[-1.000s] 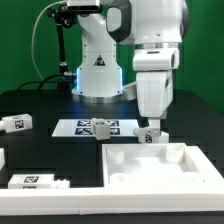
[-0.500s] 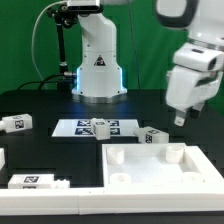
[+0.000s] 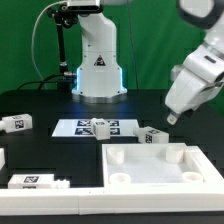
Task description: Assemble one leg
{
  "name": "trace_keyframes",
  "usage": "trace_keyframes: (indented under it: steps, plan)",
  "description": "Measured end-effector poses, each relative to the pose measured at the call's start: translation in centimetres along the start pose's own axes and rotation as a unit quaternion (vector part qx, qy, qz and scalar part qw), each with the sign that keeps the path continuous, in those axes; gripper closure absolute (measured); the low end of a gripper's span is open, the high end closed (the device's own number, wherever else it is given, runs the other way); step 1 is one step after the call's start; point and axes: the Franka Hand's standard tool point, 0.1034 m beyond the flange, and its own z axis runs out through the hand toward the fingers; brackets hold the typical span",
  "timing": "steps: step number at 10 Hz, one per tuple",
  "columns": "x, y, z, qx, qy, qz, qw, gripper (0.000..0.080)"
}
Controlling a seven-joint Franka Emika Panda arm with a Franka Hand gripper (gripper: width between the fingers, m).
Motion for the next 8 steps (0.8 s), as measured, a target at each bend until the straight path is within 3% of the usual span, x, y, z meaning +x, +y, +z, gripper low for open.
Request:
trace_keyframes:
  steps: [2, 6, 8]
  plan:
    - [-0.4, 1.4, 1.2, 0.013, -0.056, 0.016, 0.998, 0.015]
    - [-0.3, 1.3, 1.3, 0.013, -0.074, 0.013, 0.997, 0.015]
    - [-0.9, 2.4, 2.2, 0.023, -0.131, 0.042, 0.99, 0.015]
